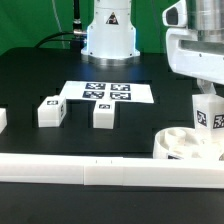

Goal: Assemble stool

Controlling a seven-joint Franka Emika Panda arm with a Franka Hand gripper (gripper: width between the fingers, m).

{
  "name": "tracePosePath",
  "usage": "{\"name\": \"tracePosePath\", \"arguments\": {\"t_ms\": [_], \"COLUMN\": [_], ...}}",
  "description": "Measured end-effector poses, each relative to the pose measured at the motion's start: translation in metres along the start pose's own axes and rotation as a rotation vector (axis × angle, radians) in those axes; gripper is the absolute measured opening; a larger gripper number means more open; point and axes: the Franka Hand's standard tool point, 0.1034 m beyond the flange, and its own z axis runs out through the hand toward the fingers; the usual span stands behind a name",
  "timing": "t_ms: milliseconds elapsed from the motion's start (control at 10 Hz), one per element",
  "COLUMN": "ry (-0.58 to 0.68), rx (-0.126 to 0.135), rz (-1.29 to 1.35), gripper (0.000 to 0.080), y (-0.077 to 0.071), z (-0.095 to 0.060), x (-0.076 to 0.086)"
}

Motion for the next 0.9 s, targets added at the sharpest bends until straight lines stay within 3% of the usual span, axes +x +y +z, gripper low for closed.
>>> {"name": "tracePosePath", "arguments": {"t_ms": [700,800,900], "ry": [-0.012,-0.019,-0.019], "rx": [0.008,0.009,0.009], "rz": [0.428,0.444,0.426], "gripper": [0.0334,0.0408,0.0545], "y": [-0.0019,-0.0022,-0.0022], "z": [0.0013,0.0016,0.0017], "x": [-0.0007,-0.0025,-0.0028]}}
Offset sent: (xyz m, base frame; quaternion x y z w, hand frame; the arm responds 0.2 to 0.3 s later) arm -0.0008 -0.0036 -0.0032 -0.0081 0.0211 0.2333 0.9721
